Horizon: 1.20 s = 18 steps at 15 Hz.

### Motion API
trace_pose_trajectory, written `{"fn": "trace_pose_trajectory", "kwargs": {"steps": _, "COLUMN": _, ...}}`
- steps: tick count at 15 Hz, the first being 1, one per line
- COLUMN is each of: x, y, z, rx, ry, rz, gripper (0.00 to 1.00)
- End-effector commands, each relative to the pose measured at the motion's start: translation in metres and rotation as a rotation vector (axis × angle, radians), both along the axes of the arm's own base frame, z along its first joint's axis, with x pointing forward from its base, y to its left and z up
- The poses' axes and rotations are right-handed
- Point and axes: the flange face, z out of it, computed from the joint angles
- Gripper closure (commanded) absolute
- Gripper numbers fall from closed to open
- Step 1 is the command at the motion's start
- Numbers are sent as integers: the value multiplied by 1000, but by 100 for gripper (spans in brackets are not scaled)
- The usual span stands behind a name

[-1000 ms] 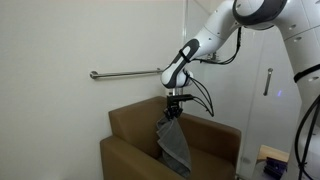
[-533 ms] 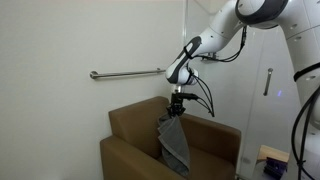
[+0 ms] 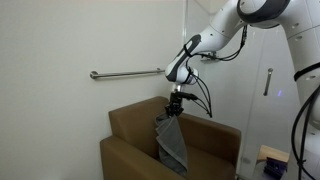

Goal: Move the towel from the arm rest to the seat

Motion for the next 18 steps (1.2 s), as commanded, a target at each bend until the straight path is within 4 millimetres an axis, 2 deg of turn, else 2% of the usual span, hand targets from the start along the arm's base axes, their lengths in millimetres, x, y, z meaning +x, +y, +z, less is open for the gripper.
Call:
{"fn": "trace_pose_trajectory", "kwargs": {"steps": 1, "x": 0, "y": 0, "z": 0, "rx": 0, "ry": 1, "rz": 0, "gripper": 96}}
{"fn": "trace_pose_trajectory", "kwargs": {"steps": 4, "x": 8, "y": 5, "z": -6, "rx": -5, "ry": 13, "rz": 3, "gripper": 95}}
{"fn": "trace_pose_trajectory", "kwargs": {"steps": 6, "x": 13, "y": -1, "z": -8, "rx": -3, "ry": 10, "rz": -11, "gripper": 95}}
{"fn": "trace_pose_trajectory", "kwargs": {"steps": 10, "x": 25, "y": -32, "z": -11, "rx": -15, "ry": 4, "rz": -117, "gripper": 95}}
{"fn": "trace_pose_trajectory", "kwargs": {"steps": 13, "x": 30, "y": -58, "z": -21, "rx": -30, "ry": 23, "rz": -200, "gripper": 95}}
{"fn": "trace_pose_trajectory", "kwargs": {"steps": 15, "x": 33, "y": -69, "z": -34, "rx": -31, "ry": 36, "rz": -235, "gripper": 95}}
{"fn": "trace_pose_trajectory", "kwargs": {"steps": 18, "x": 32, "y": -74, "z": -63, "rx": -46, "ry": 49, "rz": -301, "gripper": 95}}
